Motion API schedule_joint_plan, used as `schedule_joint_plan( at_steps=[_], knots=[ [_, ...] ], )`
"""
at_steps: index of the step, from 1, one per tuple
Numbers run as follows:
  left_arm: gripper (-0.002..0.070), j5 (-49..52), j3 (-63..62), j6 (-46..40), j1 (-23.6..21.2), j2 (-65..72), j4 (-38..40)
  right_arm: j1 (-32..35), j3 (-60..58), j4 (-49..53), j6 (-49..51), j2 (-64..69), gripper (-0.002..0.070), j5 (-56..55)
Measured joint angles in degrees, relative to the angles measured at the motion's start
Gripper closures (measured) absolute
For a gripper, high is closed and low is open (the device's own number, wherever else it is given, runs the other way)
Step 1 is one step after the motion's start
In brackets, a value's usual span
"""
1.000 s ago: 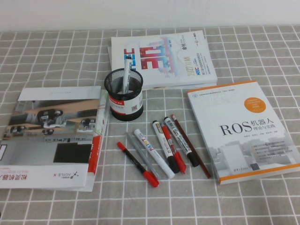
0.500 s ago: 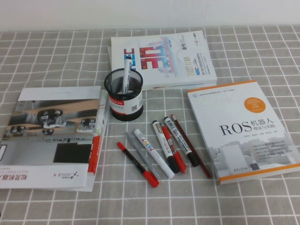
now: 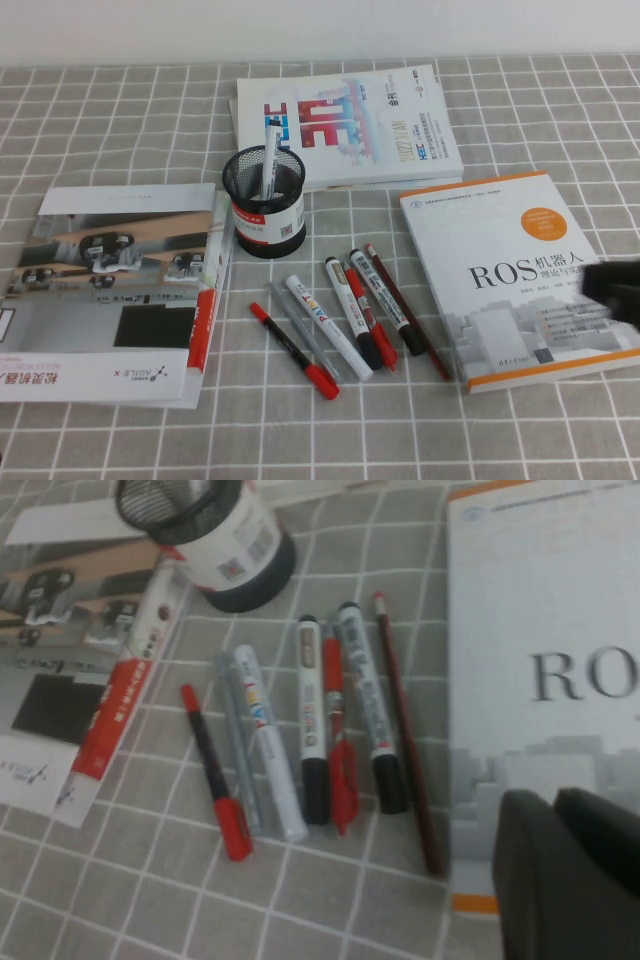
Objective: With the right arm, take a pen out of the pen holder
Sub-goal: 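Take a marker out of the pen holder and lay it on the table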
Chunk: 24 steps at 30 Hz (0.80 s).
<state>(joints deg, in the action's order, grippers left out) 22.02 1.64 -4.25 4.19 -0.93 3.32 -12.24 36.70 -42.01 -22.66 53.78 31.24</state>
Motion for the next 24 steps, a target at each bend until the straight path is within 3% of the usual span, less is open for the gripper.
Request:
schedule_joint_plan(
  at_steps=[12, 24],
  knots=[
    [0.0678, 0.00, 0.00, 0.00, 0.00, 0.00, 0.00, -24.88, 19.33, 0.73, -0.53, 29.20, 0.0689, -11.13],
    [0.0678, 0.00, 0.00, 0.00, 0.00, 0.00, 0.00, -31.09, 46.92, 5.60, 2.81, 50.98, 0.0688, -11.69]
  ],
)
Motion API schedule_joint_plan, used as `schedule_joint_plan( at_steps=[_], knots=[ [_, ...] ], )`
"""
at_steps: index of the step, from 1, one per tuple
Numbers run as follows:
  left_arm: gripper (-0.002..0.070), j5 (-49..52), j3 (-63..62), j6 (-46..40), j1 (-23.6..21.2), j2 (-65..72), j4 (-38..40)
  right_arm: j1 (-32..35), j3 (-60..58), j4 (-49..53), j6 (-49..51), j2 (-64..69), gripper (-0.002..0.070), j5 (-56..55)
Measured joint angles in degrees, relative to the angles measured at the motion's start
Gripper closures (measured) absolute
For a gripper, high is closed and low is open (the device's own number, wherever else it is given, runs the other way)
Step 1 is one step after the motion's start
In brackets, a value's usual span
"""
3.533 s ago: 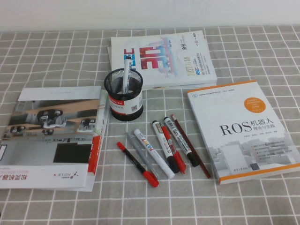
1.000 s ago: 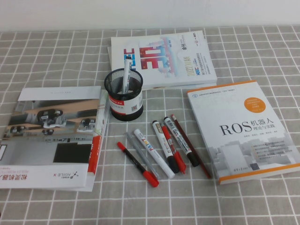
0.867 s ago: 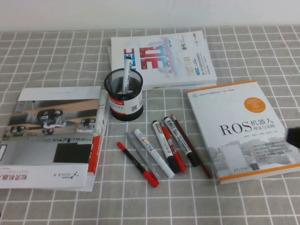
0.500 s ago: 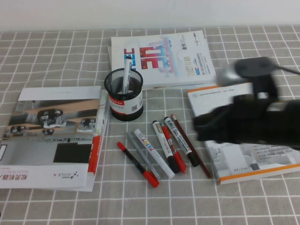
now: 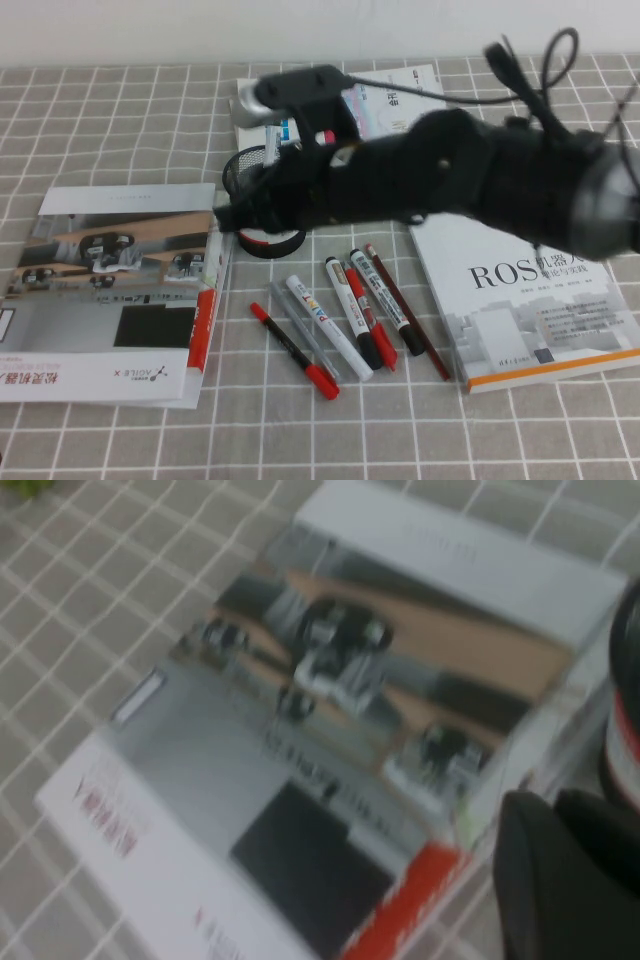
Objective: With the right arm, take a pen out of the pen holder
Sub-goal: 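Take a marker out of the pen holder and lay it on the table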
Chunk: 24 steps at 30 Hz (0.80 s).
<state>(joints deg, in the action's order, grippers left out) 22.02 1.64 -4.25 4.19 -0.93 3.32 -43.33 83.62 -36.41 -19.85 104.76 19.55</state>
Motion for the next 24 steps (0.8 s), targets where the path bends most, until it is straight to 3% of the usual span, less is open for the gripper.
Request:
schedule_joint_plan(
  at_steps=[9, 17, 21, 24],
  knots=[
    [0.0678, 0.00, 0.00, 0.00, 0.00, 0.00, 0.00, 1.59, 20.53, 22.16, 22.61, 12.07, 0.0688, 2.01],
    [0.0678, 0.00, 0.00, 0.00, 0.00, 0.00, 0.00, 4.11, 32.22, 43.44, 47.22, 18.33, 0.0688, 16.29],
    [0.0678, 0.00, 0.00, 0.00, 0.00, 0.00, 0.00, 4.16, 32.89, 46.77, 53.73, 18.47, 0.0674, 19.47],
    [0.0678, 0.00, 0.00, 0.00, 0.00, 0.00, 0.00, 4.16, 32.99, 47.12, 55.32, 18.47, 0.0599, 18.71]
  ],
)
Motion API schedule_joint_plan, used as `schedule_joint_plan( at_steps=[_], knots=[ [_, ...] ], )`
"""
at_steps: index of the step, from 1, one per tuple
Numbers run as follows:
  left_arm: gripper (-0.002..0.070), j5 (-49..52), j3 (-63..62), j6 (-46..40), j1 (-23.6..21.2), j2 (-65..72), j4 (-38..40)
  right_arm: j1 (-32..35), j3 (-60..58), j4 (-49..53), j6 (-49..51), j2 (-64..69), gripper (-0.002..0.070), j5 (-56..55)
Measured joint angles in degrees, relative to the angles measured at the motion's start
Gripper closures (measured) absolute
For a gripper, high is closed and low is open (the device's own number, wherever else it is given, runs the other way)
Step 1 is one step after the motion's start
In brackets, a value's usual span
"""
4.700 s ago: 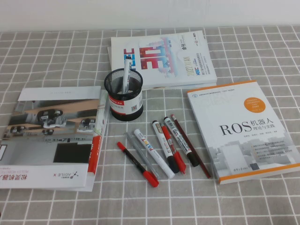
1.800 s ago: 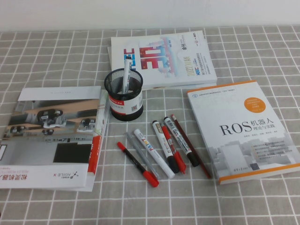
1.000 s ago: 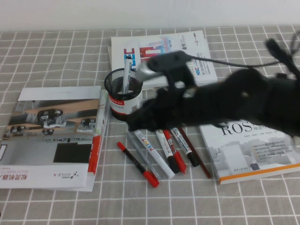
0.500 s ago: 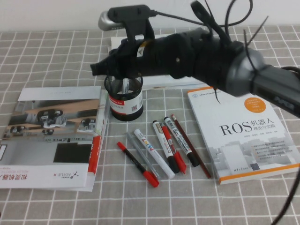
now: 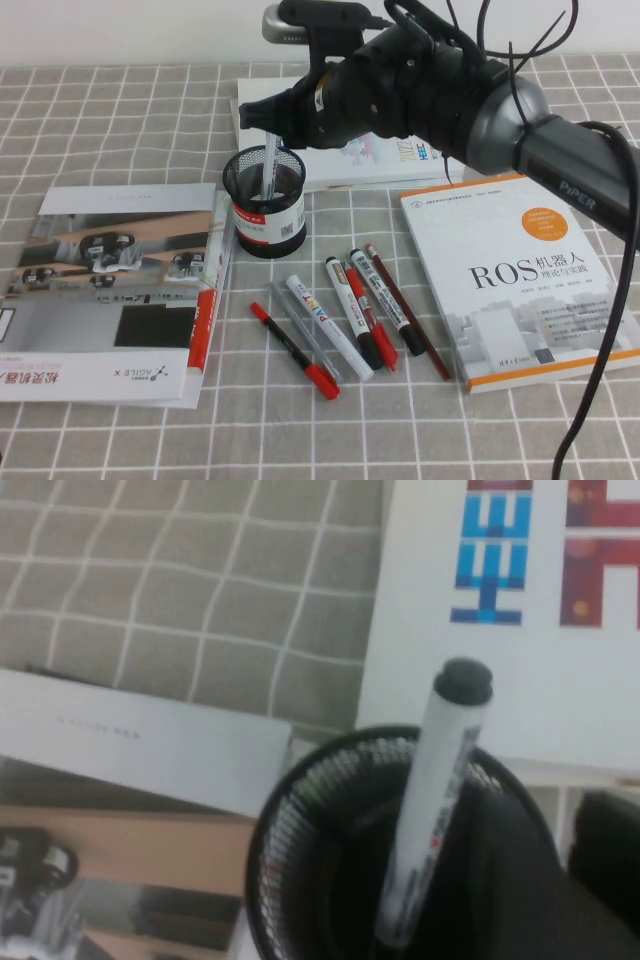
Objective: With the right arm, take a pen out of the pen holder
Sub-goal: 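Take a marker out of the pen holder and lay it on the table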
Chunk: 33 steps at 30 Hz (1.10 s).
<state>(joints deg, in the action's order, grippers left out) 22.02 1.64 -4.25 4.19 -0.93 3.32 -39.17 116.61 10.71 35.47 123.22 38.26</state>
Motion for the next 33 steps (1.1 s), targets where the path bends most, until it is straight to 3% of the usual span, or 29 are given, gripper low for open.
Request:
schedule_joint_plan(
  at_steps=[6, 9, 33],
  knots=[
    [0.0678, 0.00, 0.00, 0.00, 0.00, 0.00, 0.00, 0.00, -0.03, -0.01, 0.67, 0.65, 0.0286, -3.93],
    [0.0678, 0.00, 0.00, 0.00, 0.00, 0.00, 0.00, 0.00, 0.11, -0.01, 1.84, 1.57, 0.0222, -5.89],
    [0.0678, 0.00, 0.00, 0.00, 0.00, 0.00, 0.00, 0.38, 12.32, 0.93, 2.53, 13.25, 0.0204, -5.33]
  ],
)
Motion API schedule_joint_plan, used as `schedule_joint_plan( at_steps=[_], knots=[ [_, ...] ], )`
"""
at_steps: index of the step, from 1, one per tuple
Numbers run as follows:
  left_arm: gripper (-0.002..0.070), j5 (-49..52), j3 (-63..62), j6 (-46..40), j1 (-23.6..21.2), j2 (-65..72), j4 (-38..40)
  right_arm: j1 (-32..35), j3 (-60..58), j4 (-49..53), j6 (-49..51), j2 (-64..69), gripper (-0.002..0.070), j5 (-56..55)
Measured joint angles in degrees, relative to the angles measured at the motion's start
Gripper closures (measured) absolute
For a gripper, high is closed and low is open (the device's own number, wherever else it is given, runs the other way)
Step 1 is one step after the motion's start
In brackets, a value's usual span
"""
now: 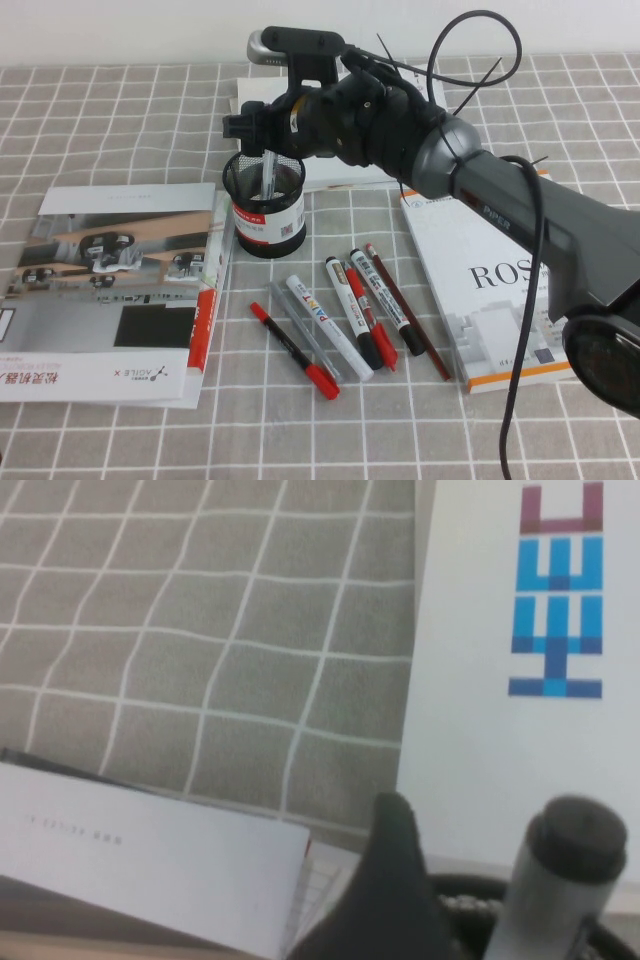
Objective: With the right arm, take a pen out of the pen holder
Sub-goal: 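Take a marker out of the pen holder and lay it on the table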
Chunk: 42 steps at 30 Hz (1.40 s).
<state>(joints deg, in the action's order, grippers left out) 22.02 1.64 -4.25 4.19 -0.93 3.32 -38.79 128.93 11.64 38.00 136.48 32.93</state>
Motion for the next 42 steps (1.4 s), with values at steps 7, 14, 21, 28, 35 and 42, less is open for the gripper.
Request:
schedule_joint_plan(
  at_steps=[7, 14, 21, 28, 35, 42],
  knots=[
    [0.0678, 0.00, 0.00, 0.00, 0.00, 0.00, 0.00, 0.12, 0.25, 0.43, 0.00, 0.13, 0.0259, -3.50],
    [0.0678, 0.00, 0.00, 0.00, 0.00, 0.00, 0.00, 0.12, 0.25, 0.66, 0.00, 0.13, 0.0310, -4.03],
    [0.0678, 0.00, 0.00, 0.00, 0.00, 0.00, 0.00, 0.20, 0.25, 0.45, 0.00, 0.62, 0.0322, -4.17],
    [0.0678, 0.00, 0.00, 0.00, 0.00, 0.00, 0.00, 0.44, 0.25, -0.21, 0.00, 1.25, 0.0381, -4.17],
    [0.0678, 0.00, 0.00, 0.00, 0.00, 0.00, 0.00, 0.44, 0.25, -0.21, -0.11, 1.25, 0.0570, -3.72],
    [0.0678, 0.00, 0.00, 0.00, 0.00, 0.00, 0.00, 0.44, 0.25, -1.05, -2.18, 1.25, 0.0591, -3.72]
  ],
)
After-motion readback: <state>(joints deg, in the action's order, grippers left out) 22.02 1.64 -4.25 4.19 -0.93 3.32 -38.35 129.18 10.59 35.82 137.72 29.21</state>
